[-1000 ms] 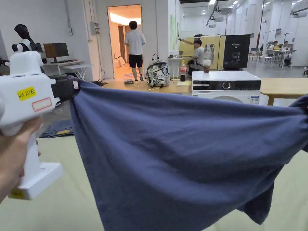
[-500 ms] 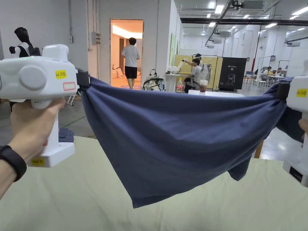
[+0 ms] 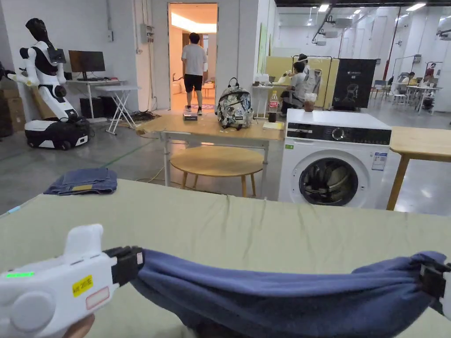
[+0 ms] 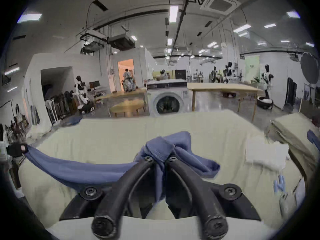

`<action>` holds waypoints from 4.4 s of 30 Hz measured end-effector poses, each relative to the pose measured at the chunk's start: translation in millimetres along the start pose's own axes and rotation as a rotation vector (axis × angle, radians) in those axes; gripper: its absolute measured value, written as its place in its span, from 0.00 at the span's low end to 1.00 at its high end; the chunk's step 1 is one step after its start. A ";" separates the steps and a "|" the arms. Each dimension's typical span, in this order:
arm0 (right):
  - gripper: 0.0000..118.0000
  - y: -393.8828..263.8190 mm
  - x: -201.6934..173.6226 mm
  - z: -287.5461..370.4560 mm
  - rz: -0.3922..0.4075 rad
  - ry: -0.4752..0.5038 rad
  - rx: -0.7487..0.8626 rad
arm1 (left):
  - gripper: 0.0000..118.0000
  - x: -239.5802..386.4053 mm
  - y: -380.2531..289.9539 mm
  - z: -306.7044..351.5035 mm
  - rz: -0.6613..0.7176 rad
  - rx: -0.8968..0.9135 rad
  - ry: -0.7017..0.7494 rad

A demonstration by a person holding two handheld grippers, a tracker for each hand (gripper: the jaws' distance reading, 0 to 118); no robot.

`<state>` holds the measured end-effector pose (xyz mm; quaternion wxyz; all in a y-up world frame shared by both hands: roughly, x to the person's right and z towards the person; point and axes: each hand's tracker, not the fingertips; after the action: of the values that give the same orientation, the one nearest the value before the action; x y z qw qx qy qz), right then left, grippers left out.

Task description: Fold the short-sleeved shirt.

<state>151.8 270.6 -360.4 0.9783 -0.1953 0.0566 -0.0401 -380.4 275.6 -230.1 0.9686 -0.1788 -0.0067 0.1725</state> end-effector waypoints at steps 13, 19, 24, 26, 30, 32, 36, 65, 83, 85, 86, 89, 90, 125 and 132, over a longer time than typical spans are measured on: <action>0.05 -227.7 34.9 184.9 -0.284 -0.099 -0.307 | 0.00 -30.1 -187.4 122.9 0.136 -0.199 0.093; 0.27 -231.4 31.1 196.7 -0.219 -0.111 -0.322 | 0.13 -33.2 -202.0 138.2 0.144 -0.200 0.110; 0.69 -227.4 32.1 226.3 -0.112 -0.148 -0.265 | 0.76 -16.0 -184.4 157.3 0.017 -0.112 0.167; 0.69 -205.3 27.8 251.6 -0.108 -0.081 -0.189 | 0.76 0.8 -166.8 169.5 -0.045 -0.058 0.177; 0.69 -159.2 2.4 269.1 0.016 -0.054 -0.043 | 0.76 41.4 -130.8 194.0 -0.150 0.083 0.133; 0.69 -135.8 -13.6 269.0 0.044 -0.005 0.015 | 0.76 62.4 -113.2 204.7 -0.201 0.156 0.098; 0.30 -107.7 -36.2 260.7 0.070 0.105 0.079 | 0.75 92.1 -91.8 217.5 -0.250 0.267 0.088; 0.00 -135.2 -21.5 238.7 0.006 0.106 -0.020 | 0.49 -38.1 -237.6 116.0 0.124 -0.335 0.231; 0.82 -81.3 -13.2 -3.9 -0.032 0.085 -0.426 | 0.04 -3.8 -238.3 102.6 -0.041 -0.435 0.266; 0.81 -82.9 -7.3 -57.7 -0.120 0.060 -0.538 | 0.04 -5.4 -237.9 103.4 -0.018 -0.430 0.267; 0.79 -84.8 -7.3 -80.0 -0.113 0.028 -0.604 | 0.04 -5.9 -237.2 103.6 -0.009 -0.429 0.265; 0.54 -98.1 -16.6 -116.4 -0.033 -0.006 -0.708 | 0.04 -9.5 -237.0 104.4 0.010 -0.426 0.262; 0.41 -104.7 -19.5 -120.7 -0.024 0.018 -0.723 | 0.04 -9.4 -237.3 104.7 0.016 -0.423 0.263; 0.00 328.9 -27.4 97.5 0.152 -0.102 0.329 | 0.02 97.1 254.6 0.1 -0.202 0.329 0.012; 0.00 416.9 -46.6 47.8 0.123 -0.122 0.409 | 0.02 110.5 328.3 -23.9 -0.255 0.374 0.093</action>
<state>135.2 677.1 -473.3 0.9997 0.0087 -0.0003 0.0209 -383.6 592.4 -372.4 0.9981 -0.0018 0.0477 0.0383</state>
